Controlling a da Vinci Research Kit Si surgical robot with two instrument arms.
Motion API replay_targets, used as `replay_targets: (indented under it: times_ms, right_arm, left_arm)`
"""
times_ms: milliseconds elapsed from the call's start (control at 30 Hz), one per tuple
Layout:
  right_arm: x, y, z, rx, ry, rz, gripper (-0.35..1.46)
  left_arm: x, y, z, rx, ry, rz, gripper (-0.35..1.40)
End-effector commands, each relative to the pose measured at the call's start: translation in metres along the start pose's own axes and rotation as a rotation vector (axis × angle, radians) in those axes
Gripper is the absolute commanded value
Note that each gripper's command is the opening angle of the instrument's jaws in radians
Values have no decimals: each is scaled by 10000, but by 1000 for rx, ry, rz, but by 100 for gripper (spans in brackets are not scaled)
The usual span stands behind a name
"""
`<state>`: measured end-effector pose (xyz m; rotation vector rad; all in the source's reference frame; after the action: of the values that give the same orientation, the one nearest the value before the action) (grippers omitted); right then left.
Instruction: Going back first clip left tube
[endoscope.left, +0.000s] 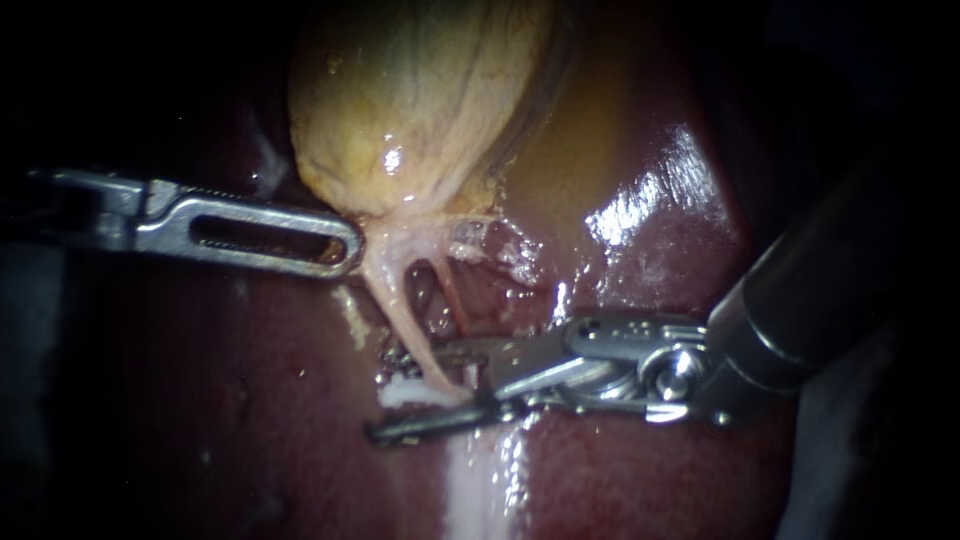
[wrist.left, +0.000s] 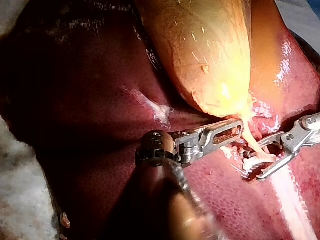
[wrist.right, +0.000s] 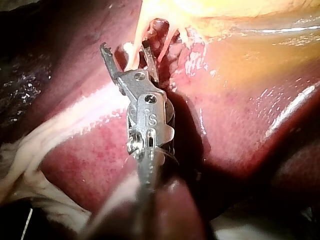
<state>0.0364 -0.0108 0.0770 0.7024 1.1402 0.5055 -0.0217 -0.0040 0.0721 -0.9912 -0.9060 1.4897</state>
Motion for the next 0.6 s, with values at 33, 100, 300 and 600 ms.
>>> replay_targets:
  times_ms: [33,100,300,600]
  right_arm:
    - [0,0,-2,1,0,-2,49]
    - [0,-1,-7,3,-1,-2,49]
    - [3,-7,-40,31,-7,-46,49]
    - [35,-16,-122,43,-4,-118,49]
  left_arm:
    - [0,0,0,0,0,0,-35]
    - [0,0,0,0,0,0,-35]
    - [-1,-1,-1,-1,-1,1,-35]
    - [-1,-3,-1,-1,-1,1,-35]
